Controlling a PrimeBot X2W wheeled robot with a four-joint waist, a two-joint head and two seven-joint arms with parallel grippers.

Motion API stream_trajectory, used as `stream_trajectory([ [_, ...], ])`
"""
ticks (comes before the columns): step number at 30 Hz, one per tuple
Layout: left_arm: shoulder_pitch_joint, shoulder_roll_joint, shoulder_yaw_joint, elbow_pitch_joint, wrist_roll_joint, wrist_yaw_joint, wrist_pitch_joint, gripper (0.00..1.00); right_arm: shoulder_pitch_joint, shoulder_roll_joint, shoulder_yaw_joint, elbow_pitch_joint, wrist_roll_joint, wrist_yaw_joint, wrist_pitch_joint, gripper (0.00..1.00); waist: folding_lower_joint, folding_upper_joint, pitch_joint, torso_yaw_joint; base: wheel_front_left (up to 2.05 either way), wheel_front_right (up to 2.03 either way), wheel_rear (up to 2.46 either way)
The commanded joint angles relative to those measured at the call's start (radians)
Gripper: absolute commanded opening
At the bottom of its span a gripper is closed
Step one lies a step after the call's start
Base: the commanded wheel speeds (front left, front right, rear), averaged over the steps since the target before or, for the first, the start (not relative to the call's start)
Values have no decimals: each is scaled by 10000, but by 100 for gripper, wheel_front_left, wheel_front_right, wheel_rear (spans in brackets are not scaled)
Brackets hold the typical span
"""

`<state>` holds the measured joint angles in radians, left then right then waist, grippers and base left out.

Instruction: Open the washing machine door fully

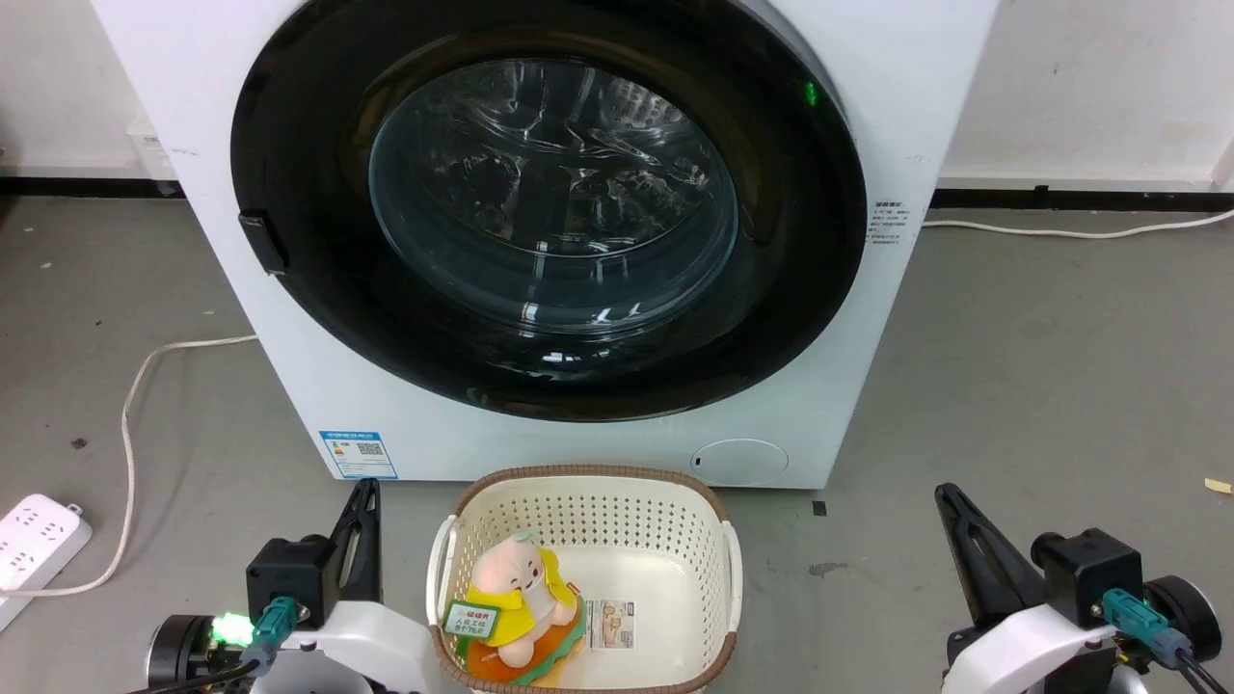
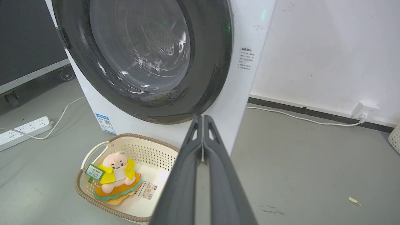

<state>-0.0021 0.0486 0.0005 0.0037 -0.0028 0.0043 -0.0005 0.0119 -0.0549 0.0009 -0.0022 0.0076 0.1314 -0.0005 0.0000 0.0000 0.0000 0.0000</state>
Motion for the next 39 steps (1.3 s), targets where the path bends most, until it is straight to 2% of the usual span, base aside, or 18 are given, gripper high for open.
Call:
stream_trajectory([
  [1,21,16,-5,-37,28,-43,5,0,-119,47,-9,22,-76,-7,5,0,0,0,0,0,0,0,0],
  [7,21,16,-5,-37,28,-43,5,0,-119,47,-9,22,-76,-7,5,0,0,0,0,0,0,0,0],
  [8,0,0,-1,2,-1,1,-2,100,2,-2,-1,-2,9,0,-2,100,0,0,0,0,0,0,0],
  [39,-202,72,-449,185,46,16,-594,100,-406,-87,-163,24,938,-2,-562,100,0,0,243,11,0,0,0],
])
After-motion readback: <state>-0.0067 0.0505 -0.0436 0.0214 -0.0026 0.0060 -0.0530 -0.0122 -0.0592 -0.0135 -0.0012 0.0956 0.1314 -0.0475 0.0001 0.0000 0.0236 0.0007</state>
